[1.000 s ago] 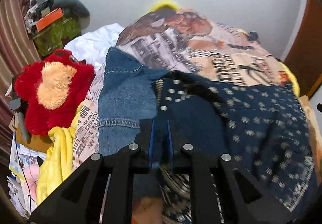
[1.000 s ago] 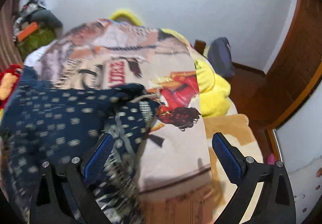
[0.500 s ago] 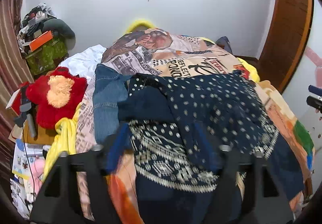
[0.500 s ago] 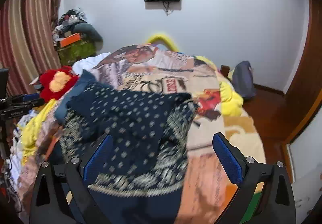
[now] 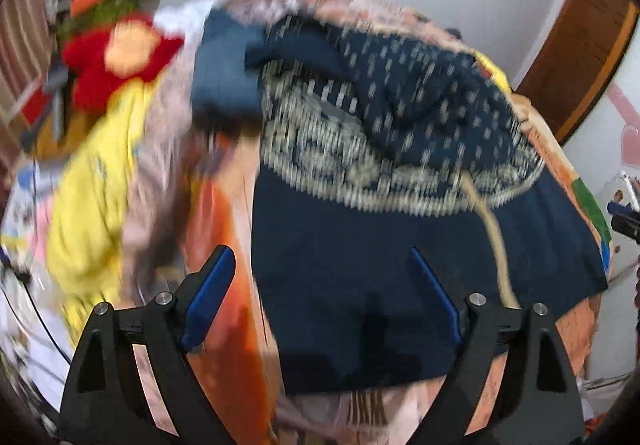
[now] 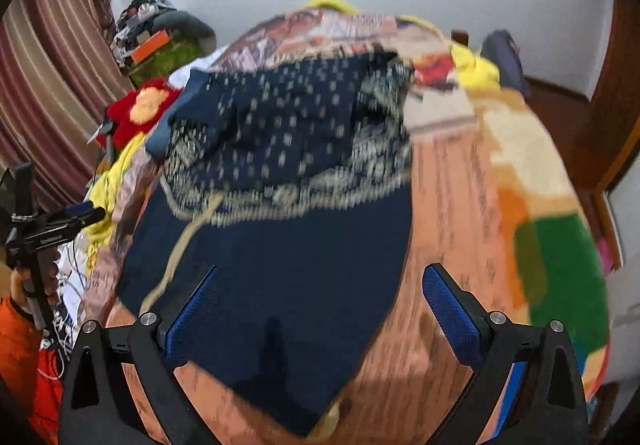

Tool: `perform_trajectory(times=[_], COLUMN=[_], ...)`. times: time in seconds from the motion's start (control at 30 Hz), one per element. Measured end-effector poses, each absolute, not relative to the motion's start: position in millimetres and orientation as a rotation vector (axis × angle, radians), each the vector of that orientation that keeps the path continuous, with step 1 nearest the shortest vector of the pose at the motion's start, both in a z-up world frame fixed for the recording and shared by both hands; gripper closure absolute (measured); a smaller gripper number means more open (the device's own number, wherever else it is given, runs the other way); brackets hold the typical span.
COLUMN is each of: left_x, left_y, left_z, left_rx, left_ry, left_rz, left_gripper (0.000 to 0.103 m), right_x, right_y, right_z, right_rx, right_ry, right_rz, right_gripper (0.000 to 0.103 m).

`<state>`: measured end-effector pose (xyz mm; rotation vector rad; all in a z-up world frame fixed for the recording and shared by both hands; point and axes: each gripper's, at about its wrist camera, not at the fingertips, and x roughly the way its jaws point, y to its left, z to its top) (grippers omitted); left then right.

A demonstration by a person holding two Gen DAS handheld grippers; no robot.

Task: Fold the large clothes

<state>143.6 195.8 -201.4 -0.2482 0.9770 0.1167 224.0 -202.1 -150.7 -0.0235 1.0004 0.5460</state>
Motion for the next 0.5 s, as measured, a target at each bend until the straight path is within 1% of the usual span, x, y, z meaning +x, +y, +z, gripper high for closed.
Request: perform_trajectory(times=[0.13, 0.2, 0.23, 0.27, 0.33, 0.37, 0.4, 0.47, 0.5], left_x=[122, 116, 113, 112, 109, 109, 109, 109, 109], left_y=[206, 209, 210, 210, 207, 206, 205, 203, 203], left_z=[-235, -247, -253, -259, -270, -275, -278, -285, -288], left_rx=[-0.402, -0.457, -0.478, -0.497, -0.538, -0.565, -0.587, -0.655, -0.689], left_ry=[1.049, 1.074, 1.087, 1.102, 1.124, 1.134, 1.138, 1.129, 1.122], left_rz=[0.111, 0.11, 0.11, 0.106, 0.083, 0.059, 0.036, -0.012, -0.02], left_gripper=[0.015, 0.016, 0.016, 0.017, 0.021, 0.025, 0.027, 0.029, 0.029], right_x=[206, 200, 198, 197, 197, 196, 195, 194, 195], right_y=[-206, -209, -210, -210, -212, -213, -213, -212, -211], right_z=[-170, -180, -185, -189, -200, -203, -204, -204, -204], right_rx=[0.012, 0.056, 0.073, 0.089, 0.132, 0.144, 0.149, 0.148, 0.15], right_ry=[1.053, 1.082, 1.099, 1.12, 1.17, 1.165, 1.161, 1.153, 1.153], right_rz=[0.55, 0.559, 0.562, 0.566, 0.576, 0.569, 0.567, 0.562, 0.564], right_gripper=[0.005, 0.009, 0.016, 0.025, 0.035, 0.036, 0.036, 0.047, 0.049])
